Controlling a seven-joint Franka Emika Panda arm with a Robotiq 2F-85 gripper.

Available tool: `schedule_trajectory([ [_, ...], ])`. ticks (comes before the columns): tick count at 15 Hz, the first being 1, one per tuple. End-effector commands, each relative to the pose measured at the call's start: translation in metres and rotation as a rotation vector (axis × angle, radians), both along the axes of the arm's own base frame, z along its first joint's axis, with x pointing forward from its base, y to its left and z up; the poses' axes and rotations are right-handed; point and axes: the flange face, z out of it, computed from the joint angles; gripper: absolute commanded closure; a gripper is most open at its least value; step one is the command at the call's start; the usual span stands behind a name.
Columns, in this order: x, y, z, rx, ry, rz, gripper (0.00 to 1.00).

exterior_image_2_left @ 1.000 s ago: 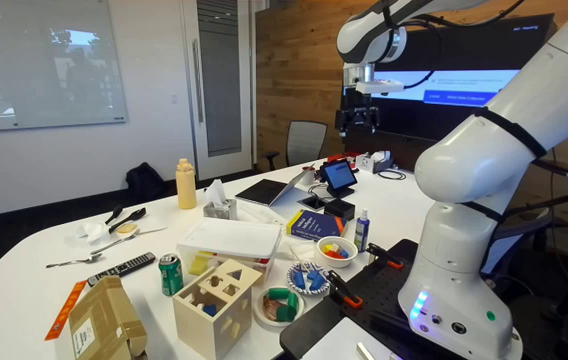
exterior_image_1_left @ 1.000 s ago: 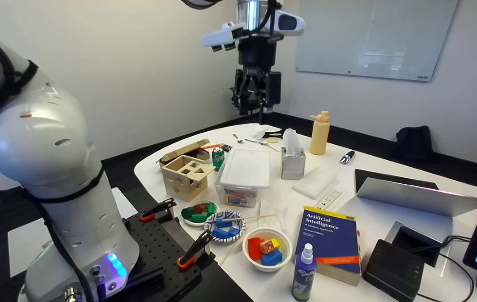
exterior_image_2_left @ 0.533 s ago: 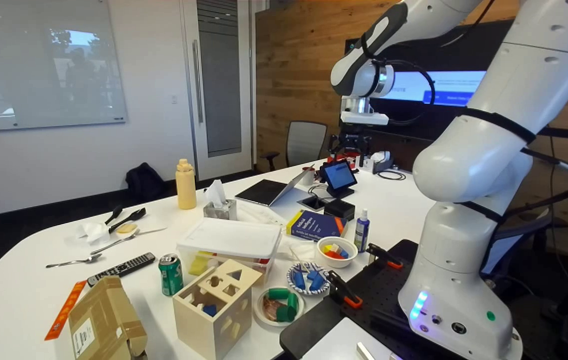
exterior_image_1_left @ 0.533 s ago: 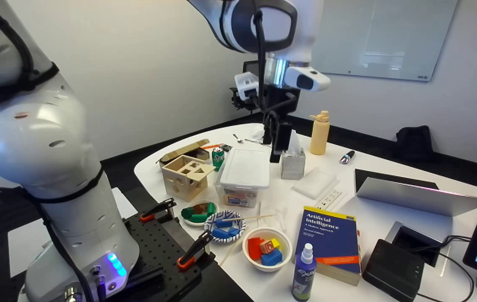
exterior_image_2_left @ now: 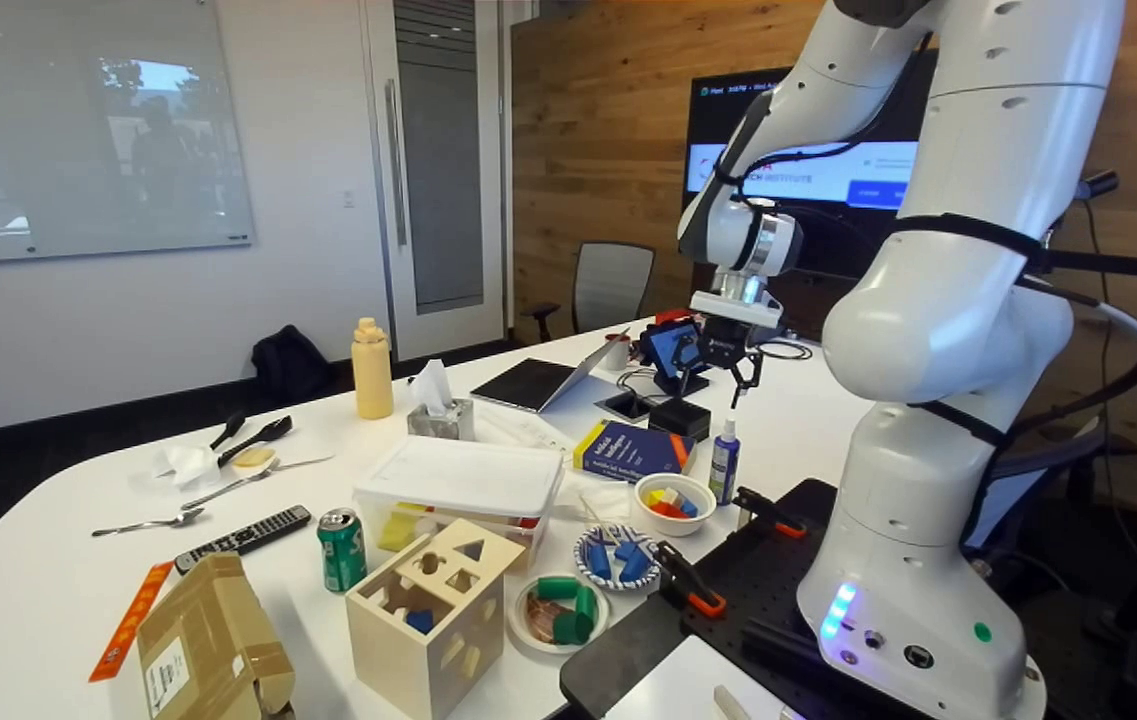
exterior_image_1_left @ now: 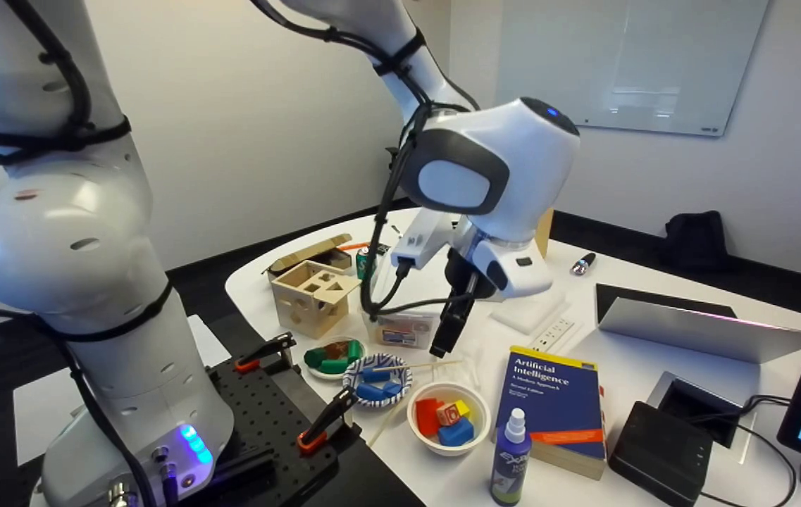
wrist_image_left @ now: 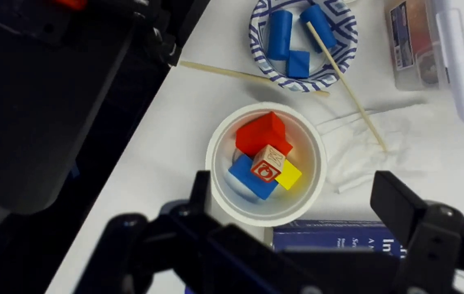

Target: Put the cube in the bowl into the box

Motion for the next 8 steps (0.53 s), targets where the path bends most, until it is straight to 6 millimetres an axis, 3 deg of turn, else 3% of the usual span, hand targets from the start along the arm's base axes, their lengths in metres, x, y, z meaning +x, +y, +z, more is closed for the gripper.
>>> schedule_trajectory([
  [1,-0.02,-0.009,-0.033,0.029,-0.021,-0.128,0.0],
  [8,-0.023,-0.009,-0.095,0.075,-0.029,-0.259,0.0],
])
